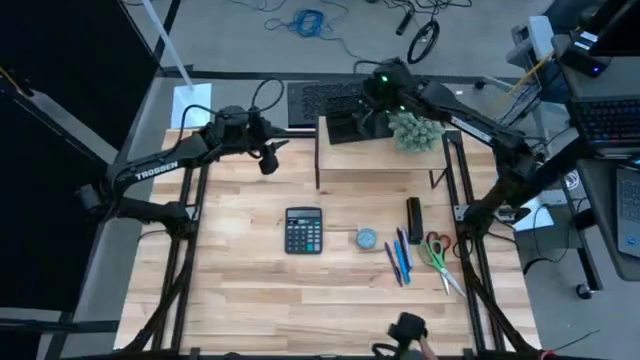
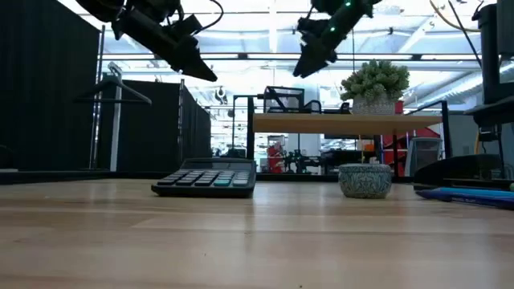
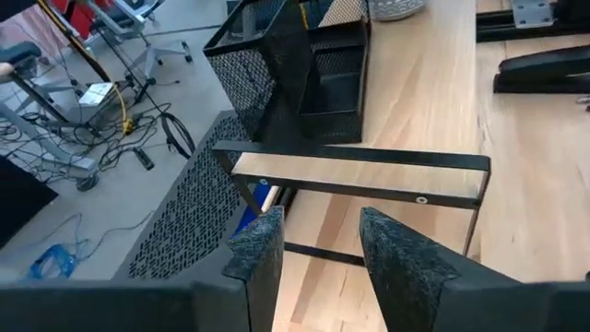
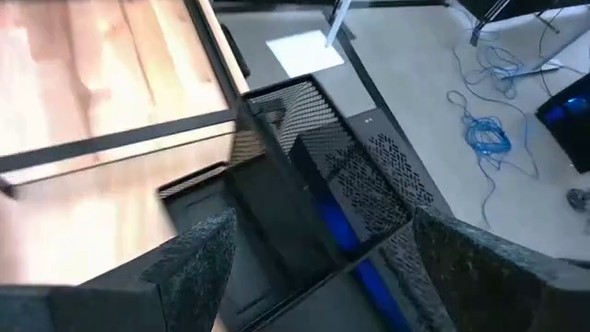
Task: Pick and place office supplies into organizer
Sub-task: Remove the black desk organizer from the wooden shelf
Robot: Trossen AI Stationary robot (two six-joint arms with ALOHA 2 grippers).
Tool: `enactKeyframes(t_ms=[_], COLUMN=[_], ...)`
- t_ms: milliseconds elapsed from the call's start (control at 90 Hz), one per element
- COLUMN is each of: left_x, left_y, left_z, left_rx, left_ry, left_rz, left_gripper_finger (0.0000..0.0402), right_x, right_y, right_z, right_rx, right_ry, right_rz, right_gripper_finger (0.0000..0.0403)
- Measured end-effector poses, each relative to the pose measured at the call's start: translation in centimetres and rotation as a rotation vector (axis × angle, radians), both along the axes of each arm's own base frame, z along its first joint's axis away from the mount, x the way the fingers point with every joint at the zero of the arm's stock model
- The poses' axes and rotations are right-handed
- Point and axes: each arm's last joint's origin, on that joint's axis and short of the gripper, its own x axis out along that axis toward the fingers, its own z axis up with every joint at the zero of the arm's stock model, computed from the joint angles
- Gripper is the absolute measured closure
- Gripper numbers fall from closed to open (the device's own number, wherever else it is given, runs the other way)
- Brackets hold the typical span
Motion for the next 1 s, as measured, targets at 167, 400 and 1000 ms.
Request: enactKeyframes(t_ms=[167, 400, 1000], left_x=[0.0, 0.0, 0.0], left_y=[0.1, 0.1, 0.1], left_z=[0.0, 0.0, -0.1], left_rx=[0.008, 0.010, 0.009], left_ry=[0.005, 0.008, 0.008], left_rz=[0.018, 0.025, 0.025], left_gripper_finger=[0.0267, 0.0267, 0.0267], right_x=[1.2, 2.6, 3.4], right_y=[-1.2, -2.1, -2.7], right_z=[0.0, -2.2, -3.8], right_rx=[-0.002, 0.061, 0.049], right_ry=[0.098, 0.187, 0.243], right_rz=[0.057, 0.132, 0.177], right_gripper_finger=[0.0106, 0.0142, 0.0332])
